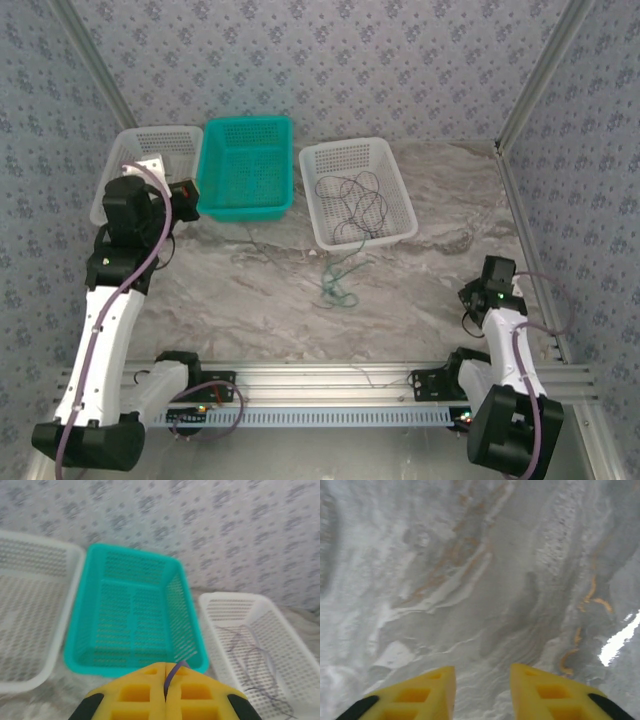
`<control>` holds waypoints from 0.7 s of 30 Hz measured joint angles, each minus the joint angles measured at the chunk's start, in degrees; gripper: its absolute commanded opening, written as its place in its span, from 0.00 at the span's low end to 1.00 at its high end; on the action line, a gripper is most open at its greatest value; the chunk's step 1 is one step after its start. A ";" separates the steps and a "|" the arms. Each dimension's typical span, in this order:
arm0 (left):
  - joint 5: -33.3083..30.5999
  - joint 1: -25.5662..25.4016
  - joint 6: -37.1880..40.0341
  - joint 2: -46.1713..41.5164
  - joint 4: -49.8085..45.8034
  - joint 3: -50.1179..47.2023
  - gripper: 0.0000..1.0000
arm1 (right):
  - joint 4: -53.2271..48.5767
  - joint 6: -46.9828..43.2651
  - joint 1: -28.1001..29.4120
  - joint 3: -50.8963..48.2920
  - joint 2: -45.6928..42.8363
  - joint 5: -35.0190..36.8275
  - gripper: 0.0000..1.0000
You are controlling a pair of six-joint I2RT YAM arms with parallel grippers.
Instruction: Untangle the cables
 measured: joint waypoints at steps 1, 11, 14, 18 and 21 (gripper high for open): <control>1.84 0.00 -0.20 -0.07 1.73 -0.68 0.00 | 0.15 -0.72 0.02 0.85 -0.83 -1.03 0.51; 10.10 -0.15 -0.98 1.22 7.26 -3.19 0.00 | 16.00 -14.82 33.73 11.67 -4.24 -14.08 0.72; 10.36 -0.39 -0.94 1.22 7.30 -3.19 0.00 | 20.04 -19.85 51.08 14.01 0.94 -11.06 0.71; 10.38 -0.39 -0.79 1.22 7.28 -3.17 0.00 | 24.59 -25.94 68.30 15.47 13.14 -5.01 0.74; 10.43 -0.39 -0.76 0.90 7.23 -3.17 0.00 | 25.24 -30.21 75.54 19.91 25.62 1.81 0.80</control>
